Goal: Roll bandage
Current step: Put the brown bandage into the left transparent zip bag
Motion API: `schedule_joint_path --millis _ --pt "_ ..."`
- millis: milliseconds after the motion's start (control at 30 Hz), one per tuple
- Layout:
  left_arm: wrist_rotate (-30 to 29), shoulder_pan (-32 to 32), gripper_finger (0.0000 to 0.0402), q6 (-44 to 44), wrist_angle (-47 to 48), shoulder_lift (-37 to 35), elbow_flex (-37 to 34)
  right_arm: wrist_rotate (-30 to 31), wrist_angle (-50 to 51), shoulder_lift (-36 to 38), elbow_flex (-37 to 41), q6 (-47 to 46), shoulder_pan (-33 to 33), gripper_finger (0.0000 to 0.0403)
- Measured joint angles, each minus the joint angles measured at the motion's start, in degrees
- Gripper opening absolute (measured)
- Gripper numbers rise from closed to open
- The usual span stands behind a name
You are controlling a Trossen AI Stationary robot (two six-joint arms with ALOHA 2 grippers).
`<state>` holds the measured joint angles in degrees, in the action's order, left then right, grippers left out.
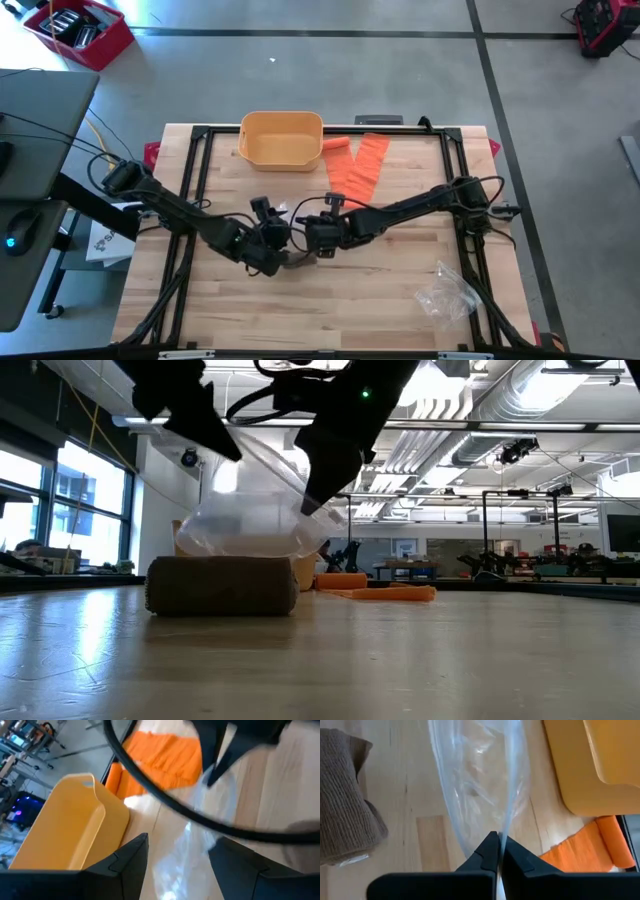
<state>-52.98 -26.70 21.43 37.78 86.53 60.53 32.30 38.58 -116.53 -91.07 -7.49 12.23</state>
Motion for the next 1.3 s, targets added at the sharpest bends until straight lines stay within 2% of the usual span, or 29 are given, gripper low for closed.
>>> schedule_joint_path --millis 267,367,533,833,1067,1300 --pt "4.62 0.26 0.0196 -6.97 -5.63 -6.61 0.00 -1.02 -0.71 0.00 0.00 0.97 -0.45 0.0000" --pt "8.18 1.82 0.0196 -8.85 -5.63 -7.40 0.00 -0.96 -1.51 0.00 0.00 1.14 -0.50 0.0000" --pt "13.19 4.27 0.0196 -10.15 -6.04 -6.59 0.00 -0.97 -1.58 -0.04 0.00 1.28 -0.42 0.0000" --pt "12.59 7.78 0.0189 -10.55 -5.01 -2.22 0.00 -0.74 -3.23 -0.04 0.00 2.23 0.29 0.0000" --pt "12.56 8.21 0.0179 -7.49 -3.47 0.18 -2.68 -0.73 -3.30 -0.07 0.00 2.38 1.34 0.0000" --pt "12.74 2.93 0.0179 3.99 -0.30 -2.32 -9.04 -0.79 -3.86 -0.07 0.00 1.98 2.17 0.0000"
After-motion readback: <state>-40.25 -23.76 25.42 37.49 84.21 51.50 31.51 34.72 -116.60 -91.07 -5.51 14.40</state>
